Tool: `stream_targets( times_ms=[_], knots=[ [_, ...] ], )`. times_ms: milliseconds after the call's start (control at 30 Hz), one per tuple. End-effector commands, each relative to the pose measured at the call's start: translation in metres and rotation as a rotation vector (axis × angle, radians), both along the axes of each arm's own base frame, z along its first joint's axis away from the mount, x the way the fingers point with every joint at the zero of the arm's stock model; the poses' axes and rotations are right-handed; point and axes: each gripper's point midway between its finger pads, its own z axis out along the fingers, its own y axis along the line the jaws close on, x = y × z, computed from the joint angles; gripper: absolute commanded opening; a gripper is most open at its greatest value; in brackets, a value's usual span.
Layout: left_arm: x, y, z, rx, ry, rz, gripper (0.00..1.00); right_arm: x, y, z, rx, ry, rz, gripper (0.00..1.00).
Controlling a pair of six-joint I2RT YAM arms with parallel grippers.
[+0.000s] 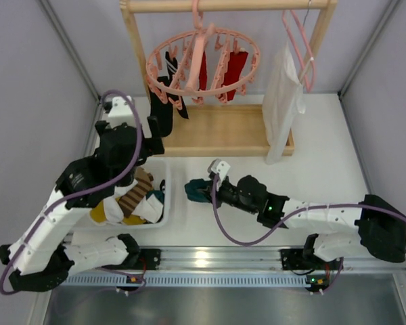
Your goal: Remove the socks clipped to the hanger
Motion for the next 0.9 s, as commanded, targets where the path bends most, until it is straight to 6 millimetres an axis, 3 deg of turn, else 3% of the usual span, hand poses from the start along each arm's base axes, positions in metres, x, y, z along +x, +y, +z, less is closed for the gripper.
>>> stream_targets(
  times_ms=[0, 33, 233, 400, 433, 467, 500, 533, 567, 600, 700, 800, 833, 867],
  knots=[
    [-0.014, 0.037, 0.008, -0.053, -0.076, 0.117, 0.98, -0.009, 0.040, 0.036, 0.053, 0.008, 0.167, 0.00],
    [-0.022, 0.053, 0.014, -0.078, -0.109, 0.150, 0.98, -0.010, 0.047, 0.038, 0.045, 0.008, 0.189, 0.00],
    [-0.040, 0.091, 0.005, -0.129, -0.169, 0.280, 0.98, -0.009, 0.117, 0.032, -0.024, 0.098, 0.351, 0.00],
    [-0.040, 0.097, -0.005, -0.120, -0.172, 0.327, 0.98, 0.007, 0.176, 0.026, -0.076, 0.140, 0.369, 0.00],
    [-0.039, 0.096, -0.004, -0.123, -0.172, 0.330, 0.98, 0.010, 0.189, 0.048, -0.043, 0.115, 0.382, 0.00],
    [-0.038, 0.095, -0.005, -0.123, -0.170, 0.330, 0.98, 0.010, 0.200, 0.030, -0.073, 0.137, 0.393, 0.00],
    [-0.038, 0.096, -0.004, -0.127, -0.174, 0.339, 0.98, 0.006, 0.205, 0.027, -0.084, 0.147, 0.405, 0.01],
    [-0.038, 0.097, -0.004, -0.131, -0.176, 0.344, 0.98, 0.005, 0.213, 0.037, -0.068, 0.132, 0.415, 0.05],
    [-0.038, 0.098, -0.004, -0.128, -0.177, 0.348, 0.98, 0.006, 0.216, 0.030, -0.075, 0.142, 0.415, 0.12],
    [-0.039, 0.100, -0.004, -0.126, -0.181, 0.356, 0.98, 0.003, 0.218, 0.031, -0.069, 0.149, 0.414, 0.30],
    [-0.043, 0.107, -0.003, -0.143, -0.197, 0.375, 0.98, 0.008, 0.213, 0.032, -0.058, 0.140, 0.383, 0.65],
    [-0.044, 0.108, -0.007, -0.138, -0.195, 0.379, 0.98, 0.010, 0.197, 0.038, -0.039, 0.139, 0.349, 0.72],
    [-0.045, 0.109, -0.009, -0.137, -0.194, 0.379, 0.98, 0.009, 0.186, 0.024, -0.057, 0.156, 0.339, 0.73],
    [-0.044, 0.108, -0.011, -0.134, -0.191, 0.378, 0.98, 0.011, 0.178, 0.045, -0.012, 0.129, 0.323, 0.73]
  ],
)
